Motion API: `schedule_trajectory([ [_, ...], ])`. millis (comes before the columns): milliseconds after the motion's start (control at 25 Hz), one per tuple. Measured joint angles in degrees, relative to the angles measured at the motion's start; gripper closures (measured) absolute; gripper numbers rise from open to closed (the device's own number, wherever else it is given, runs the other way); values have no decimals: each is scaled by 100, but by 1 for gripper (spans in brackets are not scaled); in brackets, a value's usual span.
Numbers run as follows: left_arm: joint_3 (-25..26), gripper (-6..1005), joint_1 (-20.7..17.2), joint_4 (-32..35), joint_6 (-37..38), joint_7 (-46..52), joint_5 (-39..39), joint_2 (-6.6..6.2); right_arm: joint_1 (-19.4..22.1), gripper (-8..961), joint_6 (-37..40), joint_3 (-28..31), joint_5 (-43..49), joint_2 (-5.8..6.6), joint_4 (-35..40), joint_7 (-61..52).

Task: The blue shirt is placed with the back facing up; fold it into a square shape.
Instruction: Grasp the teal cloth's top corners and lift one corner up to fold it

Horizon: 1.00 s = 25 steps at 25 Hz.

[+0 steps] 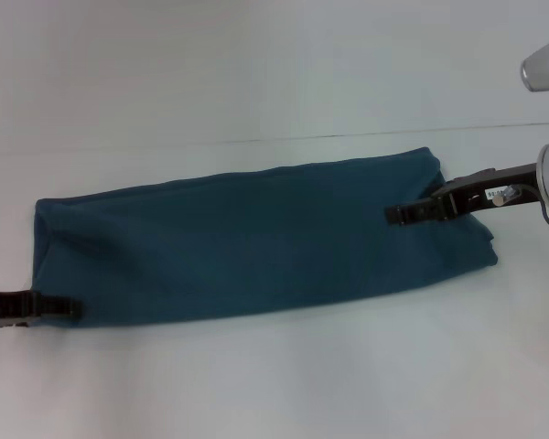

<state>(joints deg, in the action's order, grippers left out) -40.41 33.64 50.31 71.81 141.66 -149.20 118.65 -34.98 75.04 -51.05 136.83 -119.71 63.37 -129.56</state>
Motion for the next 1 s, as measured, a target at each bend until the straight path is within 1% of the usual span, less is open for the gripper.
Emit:
schedule_trajectory([
  [160, -15, 169, 51, -4, 0, -31, 36, 9, -1, 34, -9, -33, 8, 0, 0, -35],
  [600, -12, 599, 125, -4, 90, -52, 9, 9, 23, 37, -42, -63, 11, 0, 0, -35],
  [720, -15, 686, 128, -4, 122, -60, 10, 9, 37, 43, -34, -64, 49, 0, 0, -63],
  [800, -18, 745, 128, -3, 168, -68, 27, 9, 39, 47, -11, -64, 268, 4, 24, -249],
  [920, -19, 832, 128, 12, 228, -119, 39, 9, 8, 54, -11, -41, 852, 18, 102, -696],
  [1000, -20, 863, 127, 17, 248, -161, 41, 13, -3, 59, -26, -19, 1169, 31, 158, -964],
])
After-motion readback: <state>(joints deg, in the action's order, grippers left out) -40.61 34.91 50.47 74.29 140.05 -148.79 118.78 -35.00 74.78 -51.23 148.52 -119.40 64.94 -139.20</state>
